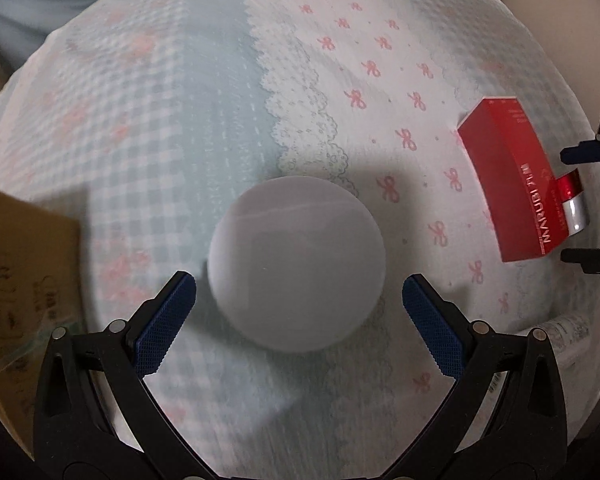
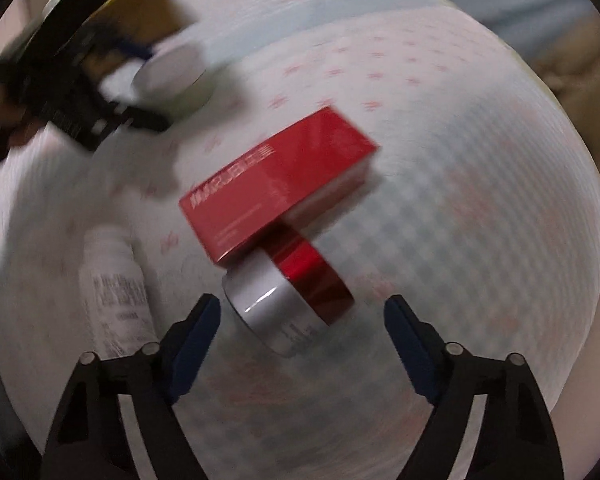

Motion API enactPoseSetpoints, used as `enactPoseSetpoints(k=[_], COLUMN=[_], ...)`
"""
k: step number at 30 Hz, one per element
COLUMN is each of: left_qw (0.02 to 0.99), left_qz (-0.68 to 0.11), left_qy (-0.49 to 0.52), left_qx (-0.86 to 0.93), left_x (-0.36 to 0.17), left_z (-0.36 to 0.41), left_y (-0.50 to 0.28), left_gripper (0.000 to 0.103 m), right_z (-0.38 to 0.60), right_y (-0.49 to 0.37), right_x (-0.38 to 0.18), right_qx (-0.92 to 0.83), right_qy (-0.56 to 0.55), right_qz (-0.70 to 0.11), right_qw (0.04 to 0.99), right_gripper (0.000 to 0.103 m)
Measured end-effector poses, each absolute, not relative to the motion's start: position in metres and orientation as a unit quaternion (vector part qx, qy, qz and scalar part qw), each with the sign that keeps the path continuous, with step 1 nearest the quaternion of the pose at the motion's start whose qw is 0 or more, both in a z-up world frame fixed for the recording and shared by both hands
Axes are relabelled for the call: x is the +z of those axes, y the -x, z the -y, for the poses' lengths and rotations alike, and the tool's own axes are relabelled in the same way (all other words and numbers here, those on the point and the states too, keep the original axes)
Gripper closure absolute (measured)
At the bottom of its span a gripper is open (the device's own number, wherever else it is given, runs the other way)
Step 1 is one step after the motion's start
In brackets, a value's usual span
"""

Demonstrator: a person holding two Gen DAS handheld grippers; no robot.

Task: Organize rigid objects
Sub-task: 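Grasp the white-lidded jar with left tool while right tool grasps the red-and-silver jar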

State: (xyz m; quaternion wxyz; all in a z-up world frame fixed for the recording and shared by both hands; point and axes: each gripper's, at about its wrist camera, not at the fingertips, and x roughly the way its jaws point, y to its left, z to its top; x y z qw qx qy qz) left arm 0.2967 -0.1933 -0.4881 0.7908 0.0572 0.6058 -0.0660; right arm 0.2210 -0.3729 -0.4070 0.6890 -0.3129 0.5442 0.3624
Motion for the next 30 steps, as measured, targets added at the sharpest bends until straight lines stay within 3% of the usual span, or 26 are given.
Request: enactPoseSetpoints(k=[7, 10, 14, 18, 30], left_qw=[0.783, 0.78, 0.781, 0.78, 0.791], left_qz=[-0.614, -0.618, -0.618, -0.62, -0.607], left_qy=[-0.066, -0.055, -0.047, -0.036, -0.021], left_qx=[-0.079, -0.088, -0.081, -0.079, -0.077], left_x=[-0.499, -0.5, -0.496, -0.496, -0.475], left_z=[0.199, 0.201, 0.195, 0.19, 0.18], left_y=[-0.308, -0.31, -0.315, -0.32, -0.309], left_gripper=[0.007, 0.019, 0.035, 0.035, 0.035], right_z=[0.36, 0.35, 0.342, 0.341, 0.37], right_y=[-0.217, -0.216, -0.214, -0.213, -0.223], right_x=[-0.412, -0.412, -0.411, -0.409, -0.398], right_qx=[0.416, 0.432, 0.445, 0.44, 0.382], right_qy=[0.378, 0.393, 0.411, 0.402, 0.303], right_qz=[-0.52, -0.515, -0.512, -0.52, -0.573], right_qw=[0.643, 0.627, 0.61, 0.613, 0.658], right_gripper=[0.04, 0.051, 0.055, 0.06, 0.062])
